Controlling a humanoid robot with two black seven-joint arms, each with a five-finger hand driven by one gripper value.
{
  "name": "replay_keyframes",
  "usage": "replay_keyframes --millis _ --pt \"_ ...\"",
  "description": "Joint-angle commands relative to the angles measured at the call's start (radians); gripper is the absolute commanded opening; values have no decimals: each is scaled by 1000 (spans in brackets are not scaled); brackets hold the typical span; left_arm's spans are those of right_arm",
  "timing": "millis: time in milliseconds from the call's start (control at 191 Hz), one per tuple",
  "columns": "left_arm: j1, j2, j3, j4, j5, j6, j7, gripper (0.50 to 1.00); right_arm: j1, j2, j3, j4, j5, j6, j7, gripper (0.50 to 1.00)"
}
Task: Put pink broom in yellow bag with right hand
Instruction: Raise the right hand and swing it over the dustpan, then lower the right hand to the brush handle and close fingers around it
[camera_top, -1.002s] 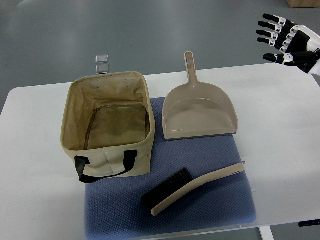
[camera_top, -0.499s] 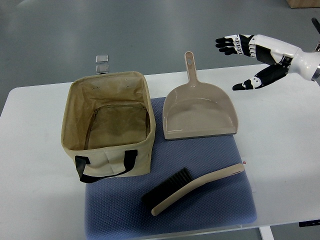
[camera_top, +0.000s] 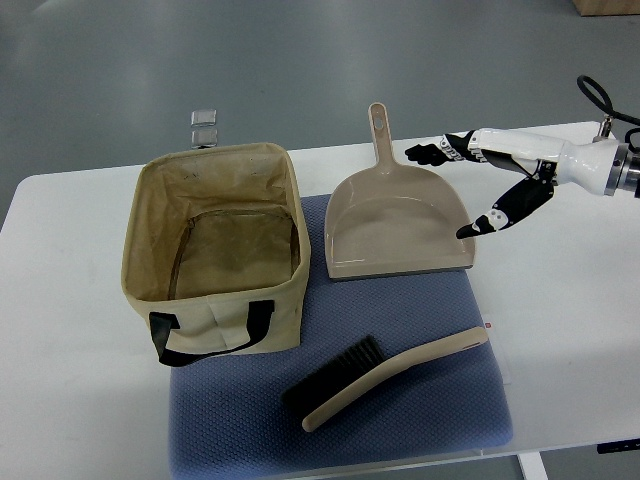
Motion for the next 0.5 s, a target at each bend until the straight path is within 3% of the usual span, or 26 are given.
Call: replay_keyframes --millis 0,383,493 --pt "0 0 0 0 0 0 0 1000 -5 0 1 -4 10 0 2 930" --pt "0 0 0 0 0 0 0 1000 -16 -40 -149 -18 159 0 3 928" --pt "0 0 0 0 0 0 0 1000 -2 -64 -201 -10 151 -80 9 926"
